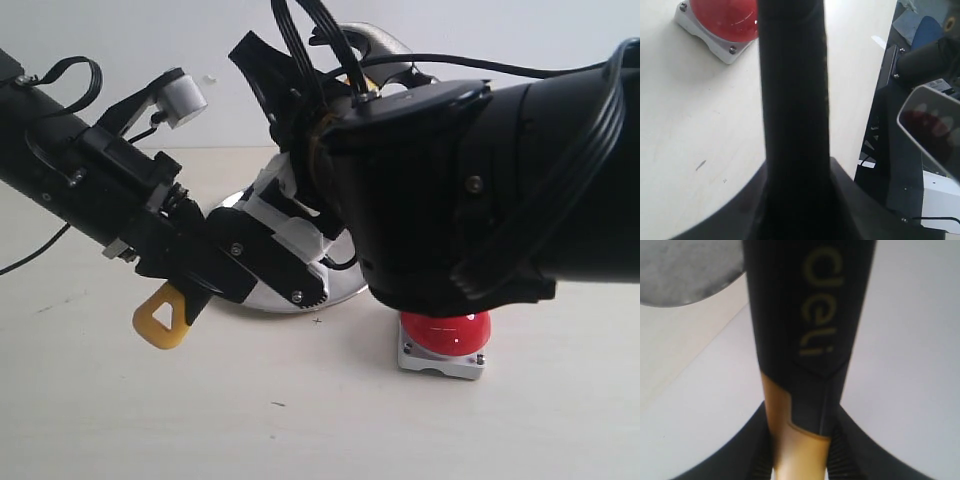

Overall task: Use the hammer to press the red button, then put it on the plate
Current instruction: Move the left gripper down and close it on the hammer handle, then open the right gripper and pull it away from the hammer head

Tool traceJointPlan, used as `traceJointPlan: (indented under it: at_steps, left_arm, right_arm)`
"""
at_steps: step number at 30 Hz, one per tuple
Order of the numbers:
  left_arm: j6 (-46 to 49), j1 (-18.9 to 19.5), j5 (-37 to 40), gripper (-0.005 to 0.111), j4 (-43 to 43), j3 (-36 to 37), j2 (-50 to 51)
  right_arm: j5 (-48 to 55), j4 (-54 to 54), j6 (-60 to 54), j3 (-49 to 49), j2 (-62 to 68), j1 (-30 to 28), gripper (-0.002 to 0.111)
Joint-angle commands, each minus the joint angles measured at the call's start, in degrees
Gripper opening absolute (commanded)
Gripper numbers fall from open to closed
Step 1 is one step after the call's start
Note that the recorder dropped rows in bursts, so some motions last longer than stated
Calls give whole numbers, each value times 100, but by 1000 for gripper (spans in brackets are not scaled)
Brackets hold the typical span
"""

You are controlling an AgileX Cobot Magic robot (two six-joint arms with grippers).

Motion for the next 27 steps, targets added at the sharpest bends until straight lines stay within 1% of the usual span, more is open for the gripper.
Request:
traceJointPlan:
  at_steps: [1,5,7,9,13,14,16,18,21,27]
  left_arm:
    - [93,-40,58,0,-56,8,-12]
    - [93,-29,-32,0,-65,8,-12]
    - [93,-29,-138,0,-79,8,-12]
    - [83,-29,-274,0,-113,8,-12]
    - [83,-29,-605,0,-283,8,-12]
    - [83,-29,-702,0,-333,8,-12]
    - [83,-29,-878,0,-387,8,-12]
    - [-12,-29,-1092,0,-400,18,-12]
    - [-141,-29,-1473,0,-422,17,-12]
    - [-125,-29,-2098,0,-520,29,-12]
  right_arm:
    - [83,-251,106,-34,-127,6,0]
    - [83,-194,149,-34,-127,6,0]
    - [122,-154,161,-34,-127,6,3]
    - [121,-107,161,-34,-127,6,13]
    - [172,-67,203,-34,-127,6,39]
    - [210,-67,271,-34,-127,6,44]
    - [291,-67,360,-34,-143,6,50]
    - [380,-67,500,-34,-167,6,52]
    - [441,40,660,-34,-275,6,52]
    - [447,688,921,-34,-740,6,52]
